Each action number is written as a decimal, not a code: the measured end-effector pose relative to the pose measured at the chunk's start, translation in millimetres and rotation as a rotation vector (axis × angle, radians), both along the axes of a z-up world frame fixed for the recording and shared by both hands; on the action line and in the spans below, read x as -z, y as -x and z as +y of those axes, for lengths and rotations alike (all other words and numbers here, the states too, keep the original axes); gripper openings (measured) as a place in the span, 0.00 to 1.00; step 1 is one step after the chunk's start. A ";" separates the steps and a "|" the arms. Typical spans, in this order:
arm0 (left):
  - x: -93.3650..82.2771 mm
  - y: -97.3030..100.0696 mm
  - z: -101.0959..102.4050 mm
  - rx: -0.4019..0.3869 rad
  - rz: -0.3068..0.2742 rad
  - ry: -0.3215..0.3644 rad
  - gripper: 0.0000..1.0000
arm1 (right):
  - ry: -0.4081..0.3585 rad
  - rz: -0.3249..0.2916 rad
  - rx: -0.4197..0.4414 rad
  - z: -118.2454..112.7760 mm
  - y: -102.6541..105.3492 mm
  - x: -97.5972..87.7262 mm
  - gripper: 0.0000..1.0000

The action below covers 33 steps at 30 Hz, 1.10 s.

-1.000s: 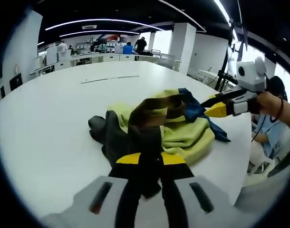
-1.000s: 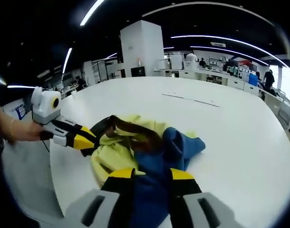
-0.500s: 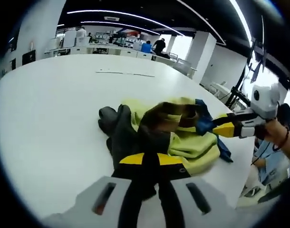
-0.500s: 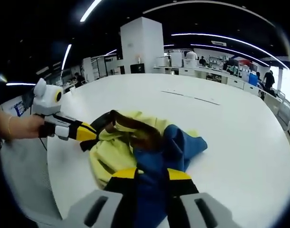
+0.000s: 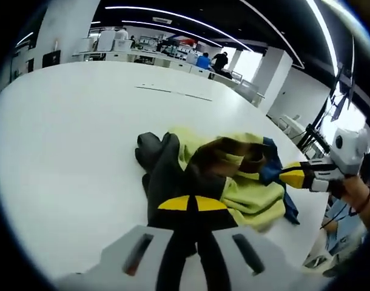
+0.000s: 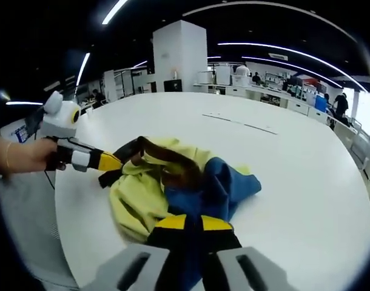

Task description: Fold the garment on the visible template until the final outline fits inside the template.

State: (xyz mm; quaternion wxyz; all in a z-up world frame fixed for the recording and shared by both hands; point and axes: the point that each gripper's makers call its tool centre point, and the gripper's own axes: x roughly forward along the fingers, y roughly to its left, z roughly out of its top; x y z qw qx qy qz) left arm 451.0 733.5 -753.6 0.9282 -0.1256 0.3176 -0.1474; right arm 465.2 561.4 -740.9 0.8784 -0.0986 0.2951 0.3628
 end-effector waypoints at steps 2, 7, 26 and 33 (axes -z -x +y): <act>-1.9 1.1 -0.4 0.011 -0.005 -0.004 0.00 | -0.001 -0.007 0.008 -2.6 -1.4 -1.1 0.00; -14.4 6.2 0.6 0.023 -0.023 0.027 0.00 | -0.017 -0.021 0.020 -4.4 -1.5 -9.9 0.00; -117.0 -8.0 29.0 0.040 -0.238 -0.126 0.00 | -0.007 -0.173 -0.030 -10.4 -28.1 -89.1 0.00; -151.6 -40.1 37.0 0.020 -0.307 -0.148 0.00 | -0.028 -0.222 -0.027 -8.8 -59.6 -123.1 0.00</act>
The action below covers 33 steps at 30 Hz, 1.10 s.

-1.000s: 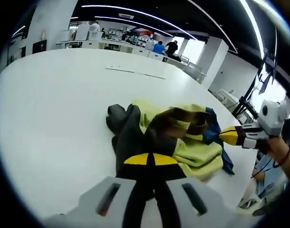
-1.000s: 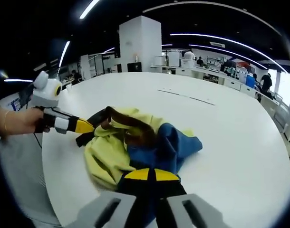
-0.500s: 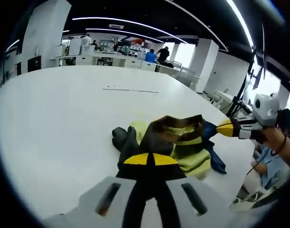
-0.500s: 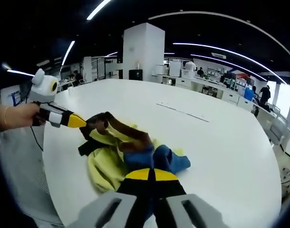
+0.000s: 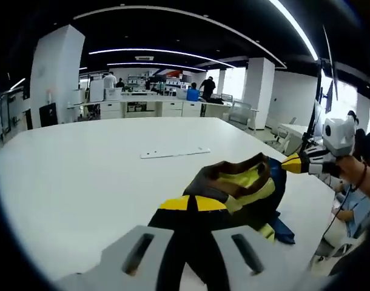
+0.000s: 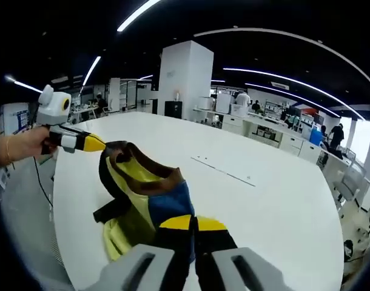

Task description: Fold the garment on the visible template until the final outline fits inside the template.

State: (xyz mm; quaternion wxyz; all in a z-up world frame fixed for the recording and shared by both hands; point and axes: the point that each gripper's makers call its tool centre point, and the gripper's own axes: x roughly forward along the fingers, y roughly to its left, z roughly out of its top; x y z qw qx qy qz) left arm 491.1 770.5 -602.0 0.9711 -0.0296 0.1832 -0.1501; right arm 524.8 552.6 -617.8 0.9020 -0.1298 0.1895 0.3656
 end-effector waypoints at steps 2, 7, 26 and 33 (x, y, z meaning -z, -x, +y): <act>-7.3 -12.7 1.4 -0.005 -0.019 -0.004 0.00 | -0.002 -0.017 0.005 -0.1 -11.9 -9.6 0.00; -22.3 -47.6 3.2 -0.024 -0.058 -0.002 0.00 | -0.020 -0.049 0.021 0.8 -43.8 -31.7 0.00; 40.3 -176.9 18.7 -0.103 0.015 -0.056 0.00 | 0.009 0.030 0.130 10.3 -173.5 19.7 0.00; 92.6 -203.4 19.4 -0.101 0.105 -0.115 0.00 | 0.049 0.120 0.179 14.9 -202.5 72.8 0.00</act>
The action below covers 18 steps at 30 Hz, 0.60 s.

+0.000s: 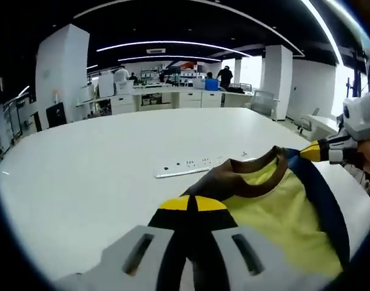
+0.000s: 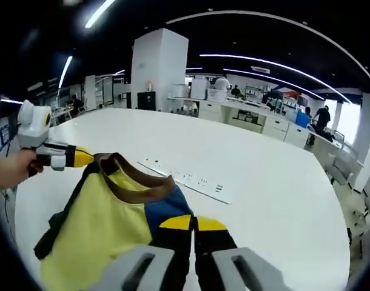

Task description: Fold the garment on the visible template until the final outline fits inside the template.

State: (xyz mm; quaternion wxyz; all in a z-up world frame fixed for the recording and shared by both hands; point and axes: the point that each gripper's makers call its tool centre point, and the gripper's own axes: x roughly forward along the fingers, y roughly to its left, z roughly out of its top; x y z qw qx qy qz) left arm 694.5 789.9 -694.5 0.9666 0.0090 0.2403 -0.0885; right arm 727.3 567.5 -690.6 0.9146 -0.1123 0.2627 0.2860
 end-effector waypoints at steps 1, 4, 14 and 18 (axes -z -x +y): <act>8.8 -4.7 1.1 -0.003 0.015 -0.010 0.00 | 0.001 0.012 0.010 0.8 -4.4 9.0 0.00; 23.6 -13.3 0.9 -0.006 0.034 -0.017 0.00 | 0.017 0.039 0.037 0.3 -11.6 26.9 0.00; 51.1 -23.2 2.9 -0.010 0.080 -0.052 0.00 | 0.050 0.078 0.078 2.4 -19.8 52.2 0.00; 54.5 -20.1 5.3 -0.012 0.098 -0.064 0.14 | 0.023 0.102 0.107 3.2 -18.8 55.1 0.00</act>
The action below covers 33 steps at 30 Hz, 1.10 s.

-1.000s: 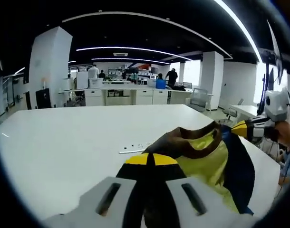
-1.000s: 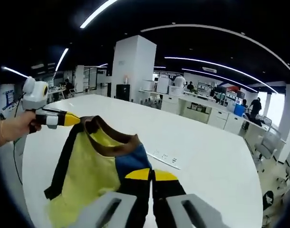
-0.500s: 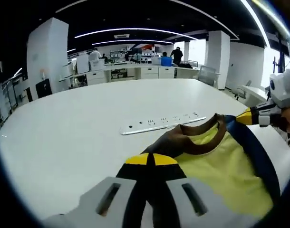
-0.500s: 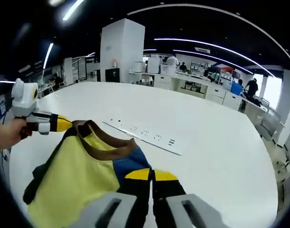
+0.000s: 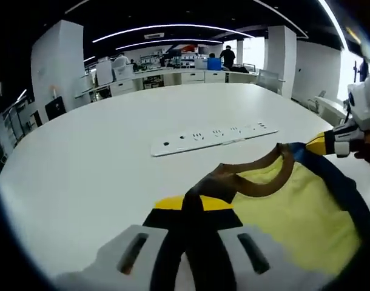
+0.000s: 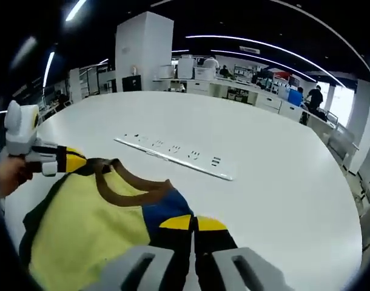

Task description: Fold the garment on the visible template until the final outline fits inside the template.

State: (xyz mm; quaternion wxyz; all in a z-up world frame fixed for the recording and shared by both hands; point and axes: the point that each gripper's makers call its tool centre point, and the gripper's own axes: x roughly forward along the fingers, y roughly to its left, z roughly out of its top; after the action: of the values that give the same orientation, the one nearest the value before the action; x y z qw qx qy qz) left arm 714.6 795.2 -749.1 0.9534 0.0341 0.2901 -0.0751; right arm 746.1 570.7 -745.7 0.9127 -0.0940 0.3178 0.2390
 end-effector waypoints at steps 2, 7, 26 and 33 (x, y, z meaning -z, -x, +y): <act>-1.2 3.7 -0.3 -0.002 0.001 -0.007 0.27 | -0.002 0.001 0.010 -0.6 0.4 -0.9 0.04; -20.0 7.7 -1.5 0.001 -0.050 -0.036 0.40 | -0.035 -0.004 0.014 3.5 6.1 -15.7 0.29; -70.0 84.3 -35.0 0.105 -0.107 0.000 0.61 | -0.166 0.031 -0.093 14.5 104.9 -62.7 0.68; -78.6 117.2 -45.9 0.145 -0.111 0.030 0.61 | -0.141 0.031 -0.117 12.3 152.1 -63.1 0.63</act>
State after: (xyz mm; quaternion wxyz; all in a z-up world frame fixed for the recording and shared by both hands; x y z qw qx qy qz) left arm 597.4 749.3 -670.5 0.9605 0.0448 0.2326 -0.1461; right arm 594.0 583.0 -682.6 0.8966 -0.0442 0.3080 0.3151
